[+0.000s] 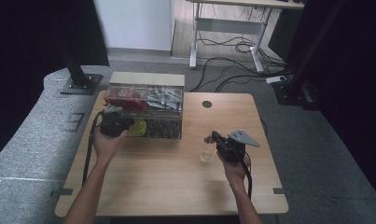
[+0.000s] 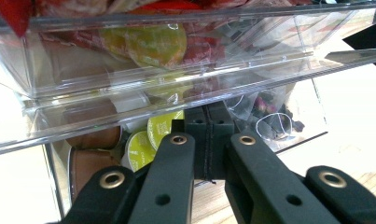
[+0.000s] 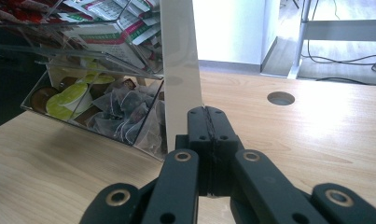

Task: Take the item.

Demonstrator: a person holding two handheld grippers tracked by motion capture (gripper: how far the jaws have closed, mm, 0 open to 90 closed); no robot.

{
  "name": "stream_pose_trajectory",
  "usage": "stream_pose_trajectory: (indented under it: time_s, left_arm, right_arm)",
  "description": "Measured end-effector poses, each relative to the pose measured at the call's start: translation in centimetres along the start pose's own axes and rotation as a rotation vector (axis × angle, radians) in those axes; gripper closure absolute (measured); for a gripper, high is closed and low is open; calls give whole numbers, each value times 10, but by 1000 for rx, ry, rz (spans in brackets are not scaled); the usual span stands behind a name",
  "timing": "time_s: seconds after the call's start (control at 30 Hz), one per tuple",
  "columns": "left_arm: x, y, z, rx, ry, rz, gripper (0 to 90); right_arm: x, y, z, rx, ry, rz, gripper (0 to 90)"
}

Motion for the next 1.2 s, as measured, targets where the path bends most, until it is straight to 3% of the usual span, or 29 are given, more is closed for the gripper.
stream_pose_trajectory:
  time_s: [0.1, 0.2, 0.57, 0.8, 0.97, 1.2]
  left_arm:
    - [0, 0, 0, 0, -1, 0, 900]
    - [0, -1, 1, 0, -4, -1, 900]
    - [-1, -1, 1, 2, -7, -2, 900]
    - [-2, -1, 1, -2, -5, -2, 900]
    - [-5, -1, 2, -6, -1, 0, 900]
    - [-9, -1, 4, -12, 4, 1, 900]
  right_arm:
    - [-2, 0, 1, 2, 2, -4, 886]
    - [-2, 0, 1, -3, 7, 2, 792]
    - [-7, 3, 4, -13, 18, 9, 734]
    - [-17, 6, 0, 12, 21, 4, 701]
    - [-23, 14, 4, 34, -3, 4, 700]
    - [-31, 22, 8, 42, 5, -5, 693]
Point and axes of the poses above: each handheld gripper's, and its own axes: y roughly backward along the jaws, x roughly out of its top, z roughly to its right, the point moved 10 cm from there along -y, roughly forward along the jaws, and after that the axes turned 4 degrees about -x, right-handed, at the moved point
